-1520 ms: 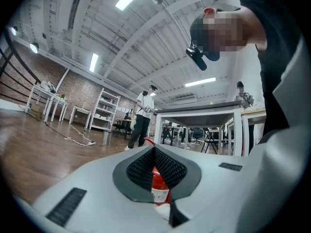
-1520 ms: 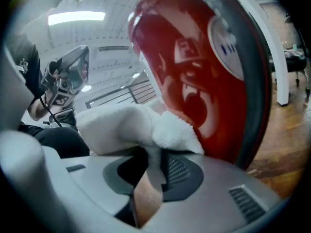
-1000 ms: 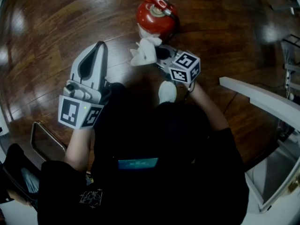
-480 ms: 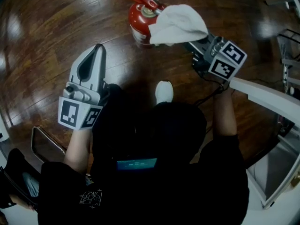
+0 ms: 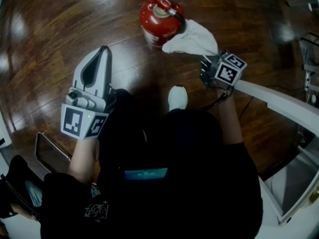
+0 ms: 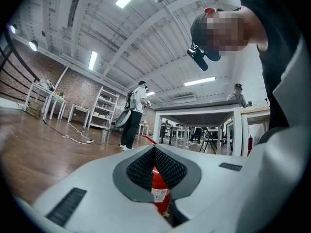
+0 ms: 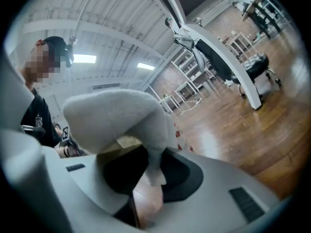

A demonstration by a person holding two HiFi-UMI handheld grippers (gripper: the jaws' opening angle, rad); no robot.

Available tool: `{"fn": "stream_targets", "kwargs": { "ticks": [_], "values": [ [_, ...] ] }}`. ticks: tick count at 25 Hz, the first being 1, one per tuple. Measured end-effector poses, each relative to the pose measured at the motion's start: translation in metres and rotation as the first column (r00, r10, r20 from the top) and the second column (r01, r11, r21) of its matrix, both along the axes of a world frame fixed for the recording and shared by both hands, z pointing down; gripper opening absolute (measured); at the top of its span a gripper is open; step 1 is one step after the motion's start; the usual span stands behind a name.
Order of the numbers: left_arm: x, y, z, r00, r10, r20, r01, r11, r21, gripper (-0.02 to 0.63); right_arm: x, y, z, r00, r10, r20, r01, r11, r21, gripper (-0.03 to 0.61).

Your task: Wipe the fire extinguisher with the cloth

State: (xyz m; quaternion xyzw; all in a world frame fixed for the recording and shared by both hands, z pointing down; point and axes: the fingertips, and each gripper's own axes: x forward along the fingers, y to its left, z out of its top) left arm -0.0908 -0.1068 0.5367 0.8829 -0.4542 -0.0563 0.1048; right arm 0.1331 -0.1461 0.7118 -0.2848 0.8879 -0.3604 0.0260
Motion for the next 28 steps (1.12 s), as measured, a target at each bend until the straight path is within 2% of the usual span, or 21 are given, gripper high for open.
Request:
{"fn": "stream_targets", "kwargs": {
  "ticks": [5,13,16,20,22,25,28],
  "values": [
    [0.003,0.0,0.003,1.0,0.003,0.002,-0.003,1.0,-0.003,0.003,0.0,-0.01,0.069,0.996,0.028,-0.083,-0.036,0.995,-0.095,0.098],
    [0.0,0.0,0.006,1.0,-0.001,0.002,0.001,1.0,-0.011,0.003,0.001,-0.011,0.122,0.964,0.019,-0.265,-0.055,0.99,-0.131,0.097],
    [-0.002,0.002,0.007,1.0,-0.002,-0.002,0.002,1.0,-0.012,0.003,0.005,-0.006,0.109,0.943,0.044,-0.329,-0.069,0.996,-0.064,0.096],
    [-0.006,0.002,0.004,1.0,0.001,-0.011,-0.001,1.0,-0.006,0.003,0.018,0.009,0.042,0.934,0.089,-0.347,-0.063,0.994,0.087,0.097],
    [-0.006,0.002,0.003,1.0,0.004,-0.015,-0.004,1.0,-0.005,0.003,0.028,0.01,0.003,0.933,0.129,-0.336,-0.081,0.985,0.154,0.097],
    [-0.004,0.001,0.001,1.0,0.009,-0.02,-0.009,1.0,0.0,0.003,0.039,0.001,-0.055,0.913,0.185,-0.363,-0.089,0.96,0.267,0.097],
    [-0.004,0.002,0.0,1.0,0.011,-0.021,-0.011,1.0,0.003,0.003,0.029,-0.008,-0.101,0.873,0.198,-0.445,-0.023,0.93,0.367,0.097]
  ]
}}
